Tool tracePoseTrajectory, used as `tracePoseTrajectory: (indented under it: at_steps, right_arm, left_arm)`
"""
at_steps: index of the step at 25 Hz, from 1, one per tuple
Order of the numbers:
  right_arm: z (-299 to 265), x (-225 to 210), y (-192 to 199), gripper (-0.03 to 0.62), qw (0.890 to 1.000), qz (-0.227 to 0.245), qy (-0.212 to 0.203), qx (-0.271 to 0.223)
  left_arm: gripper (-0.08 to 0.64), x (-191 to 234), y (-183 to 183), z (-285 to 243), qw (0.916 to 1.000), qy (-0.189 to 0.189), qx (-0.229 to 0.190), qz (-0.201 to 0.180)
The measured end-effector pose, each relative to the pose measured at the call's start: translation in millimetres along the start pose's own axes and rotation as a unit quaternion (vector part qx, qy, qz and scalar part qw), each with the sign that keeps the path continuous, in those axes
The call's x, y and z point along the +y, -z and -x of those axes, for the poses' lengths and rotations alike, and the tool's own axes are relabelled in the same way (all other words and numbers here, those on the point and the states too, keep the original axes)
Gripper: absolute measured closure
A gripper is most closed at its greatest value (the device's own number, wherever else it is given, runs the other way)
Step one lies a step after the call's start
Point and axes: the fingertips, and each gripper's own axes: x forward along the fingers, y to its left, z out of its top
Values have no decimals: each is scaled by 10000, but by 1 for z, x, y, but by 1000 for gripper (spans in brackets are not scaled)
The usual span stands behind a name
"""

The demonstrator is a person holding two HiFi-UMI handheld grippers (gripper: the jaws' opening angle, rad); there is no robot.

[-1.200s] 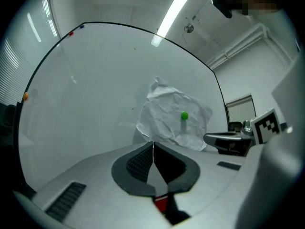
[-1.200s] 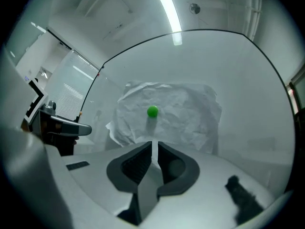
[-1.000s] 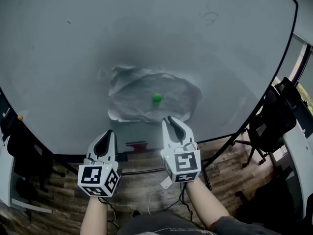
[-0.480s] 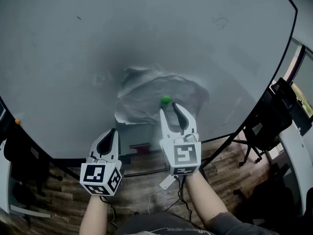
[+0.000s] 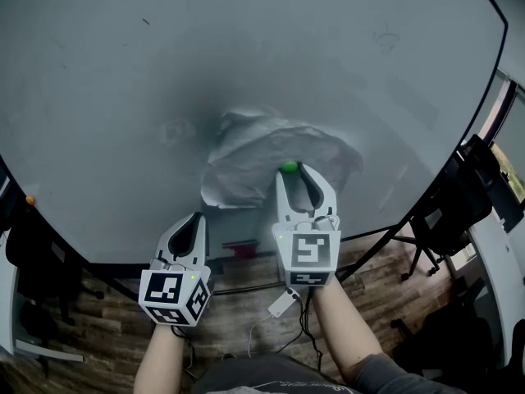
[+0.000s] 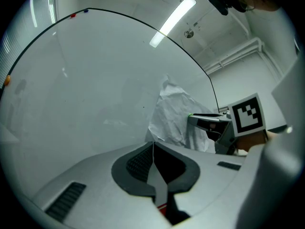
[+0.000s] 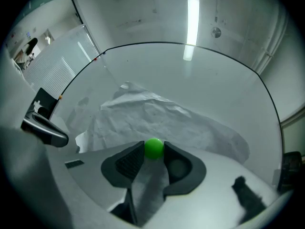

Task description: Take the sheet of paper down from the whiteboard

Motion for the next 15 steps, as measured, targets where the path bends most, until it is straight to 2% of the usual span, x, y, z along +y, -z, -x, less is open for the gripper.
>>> tracePoseTrajectory:
  at_steps: [4, 9, 15]
  right_arm:
    - [-1, 1, 0, 468, 9998, 154, 152, 32]
    - [0, 1, 0, 468, 9998, 146, 120, 15]
    - [-1, 1, -1, 468, 9999, 148, 63, -15]
  left_arm:
    - [541, -1, 2, -1, 10000, 29, 28, 27]
    - [540, -3, -1, -2, 9997, 177, -71, 153]
    - [532, -15, -2, -9, 9981, 584, -2, 218]
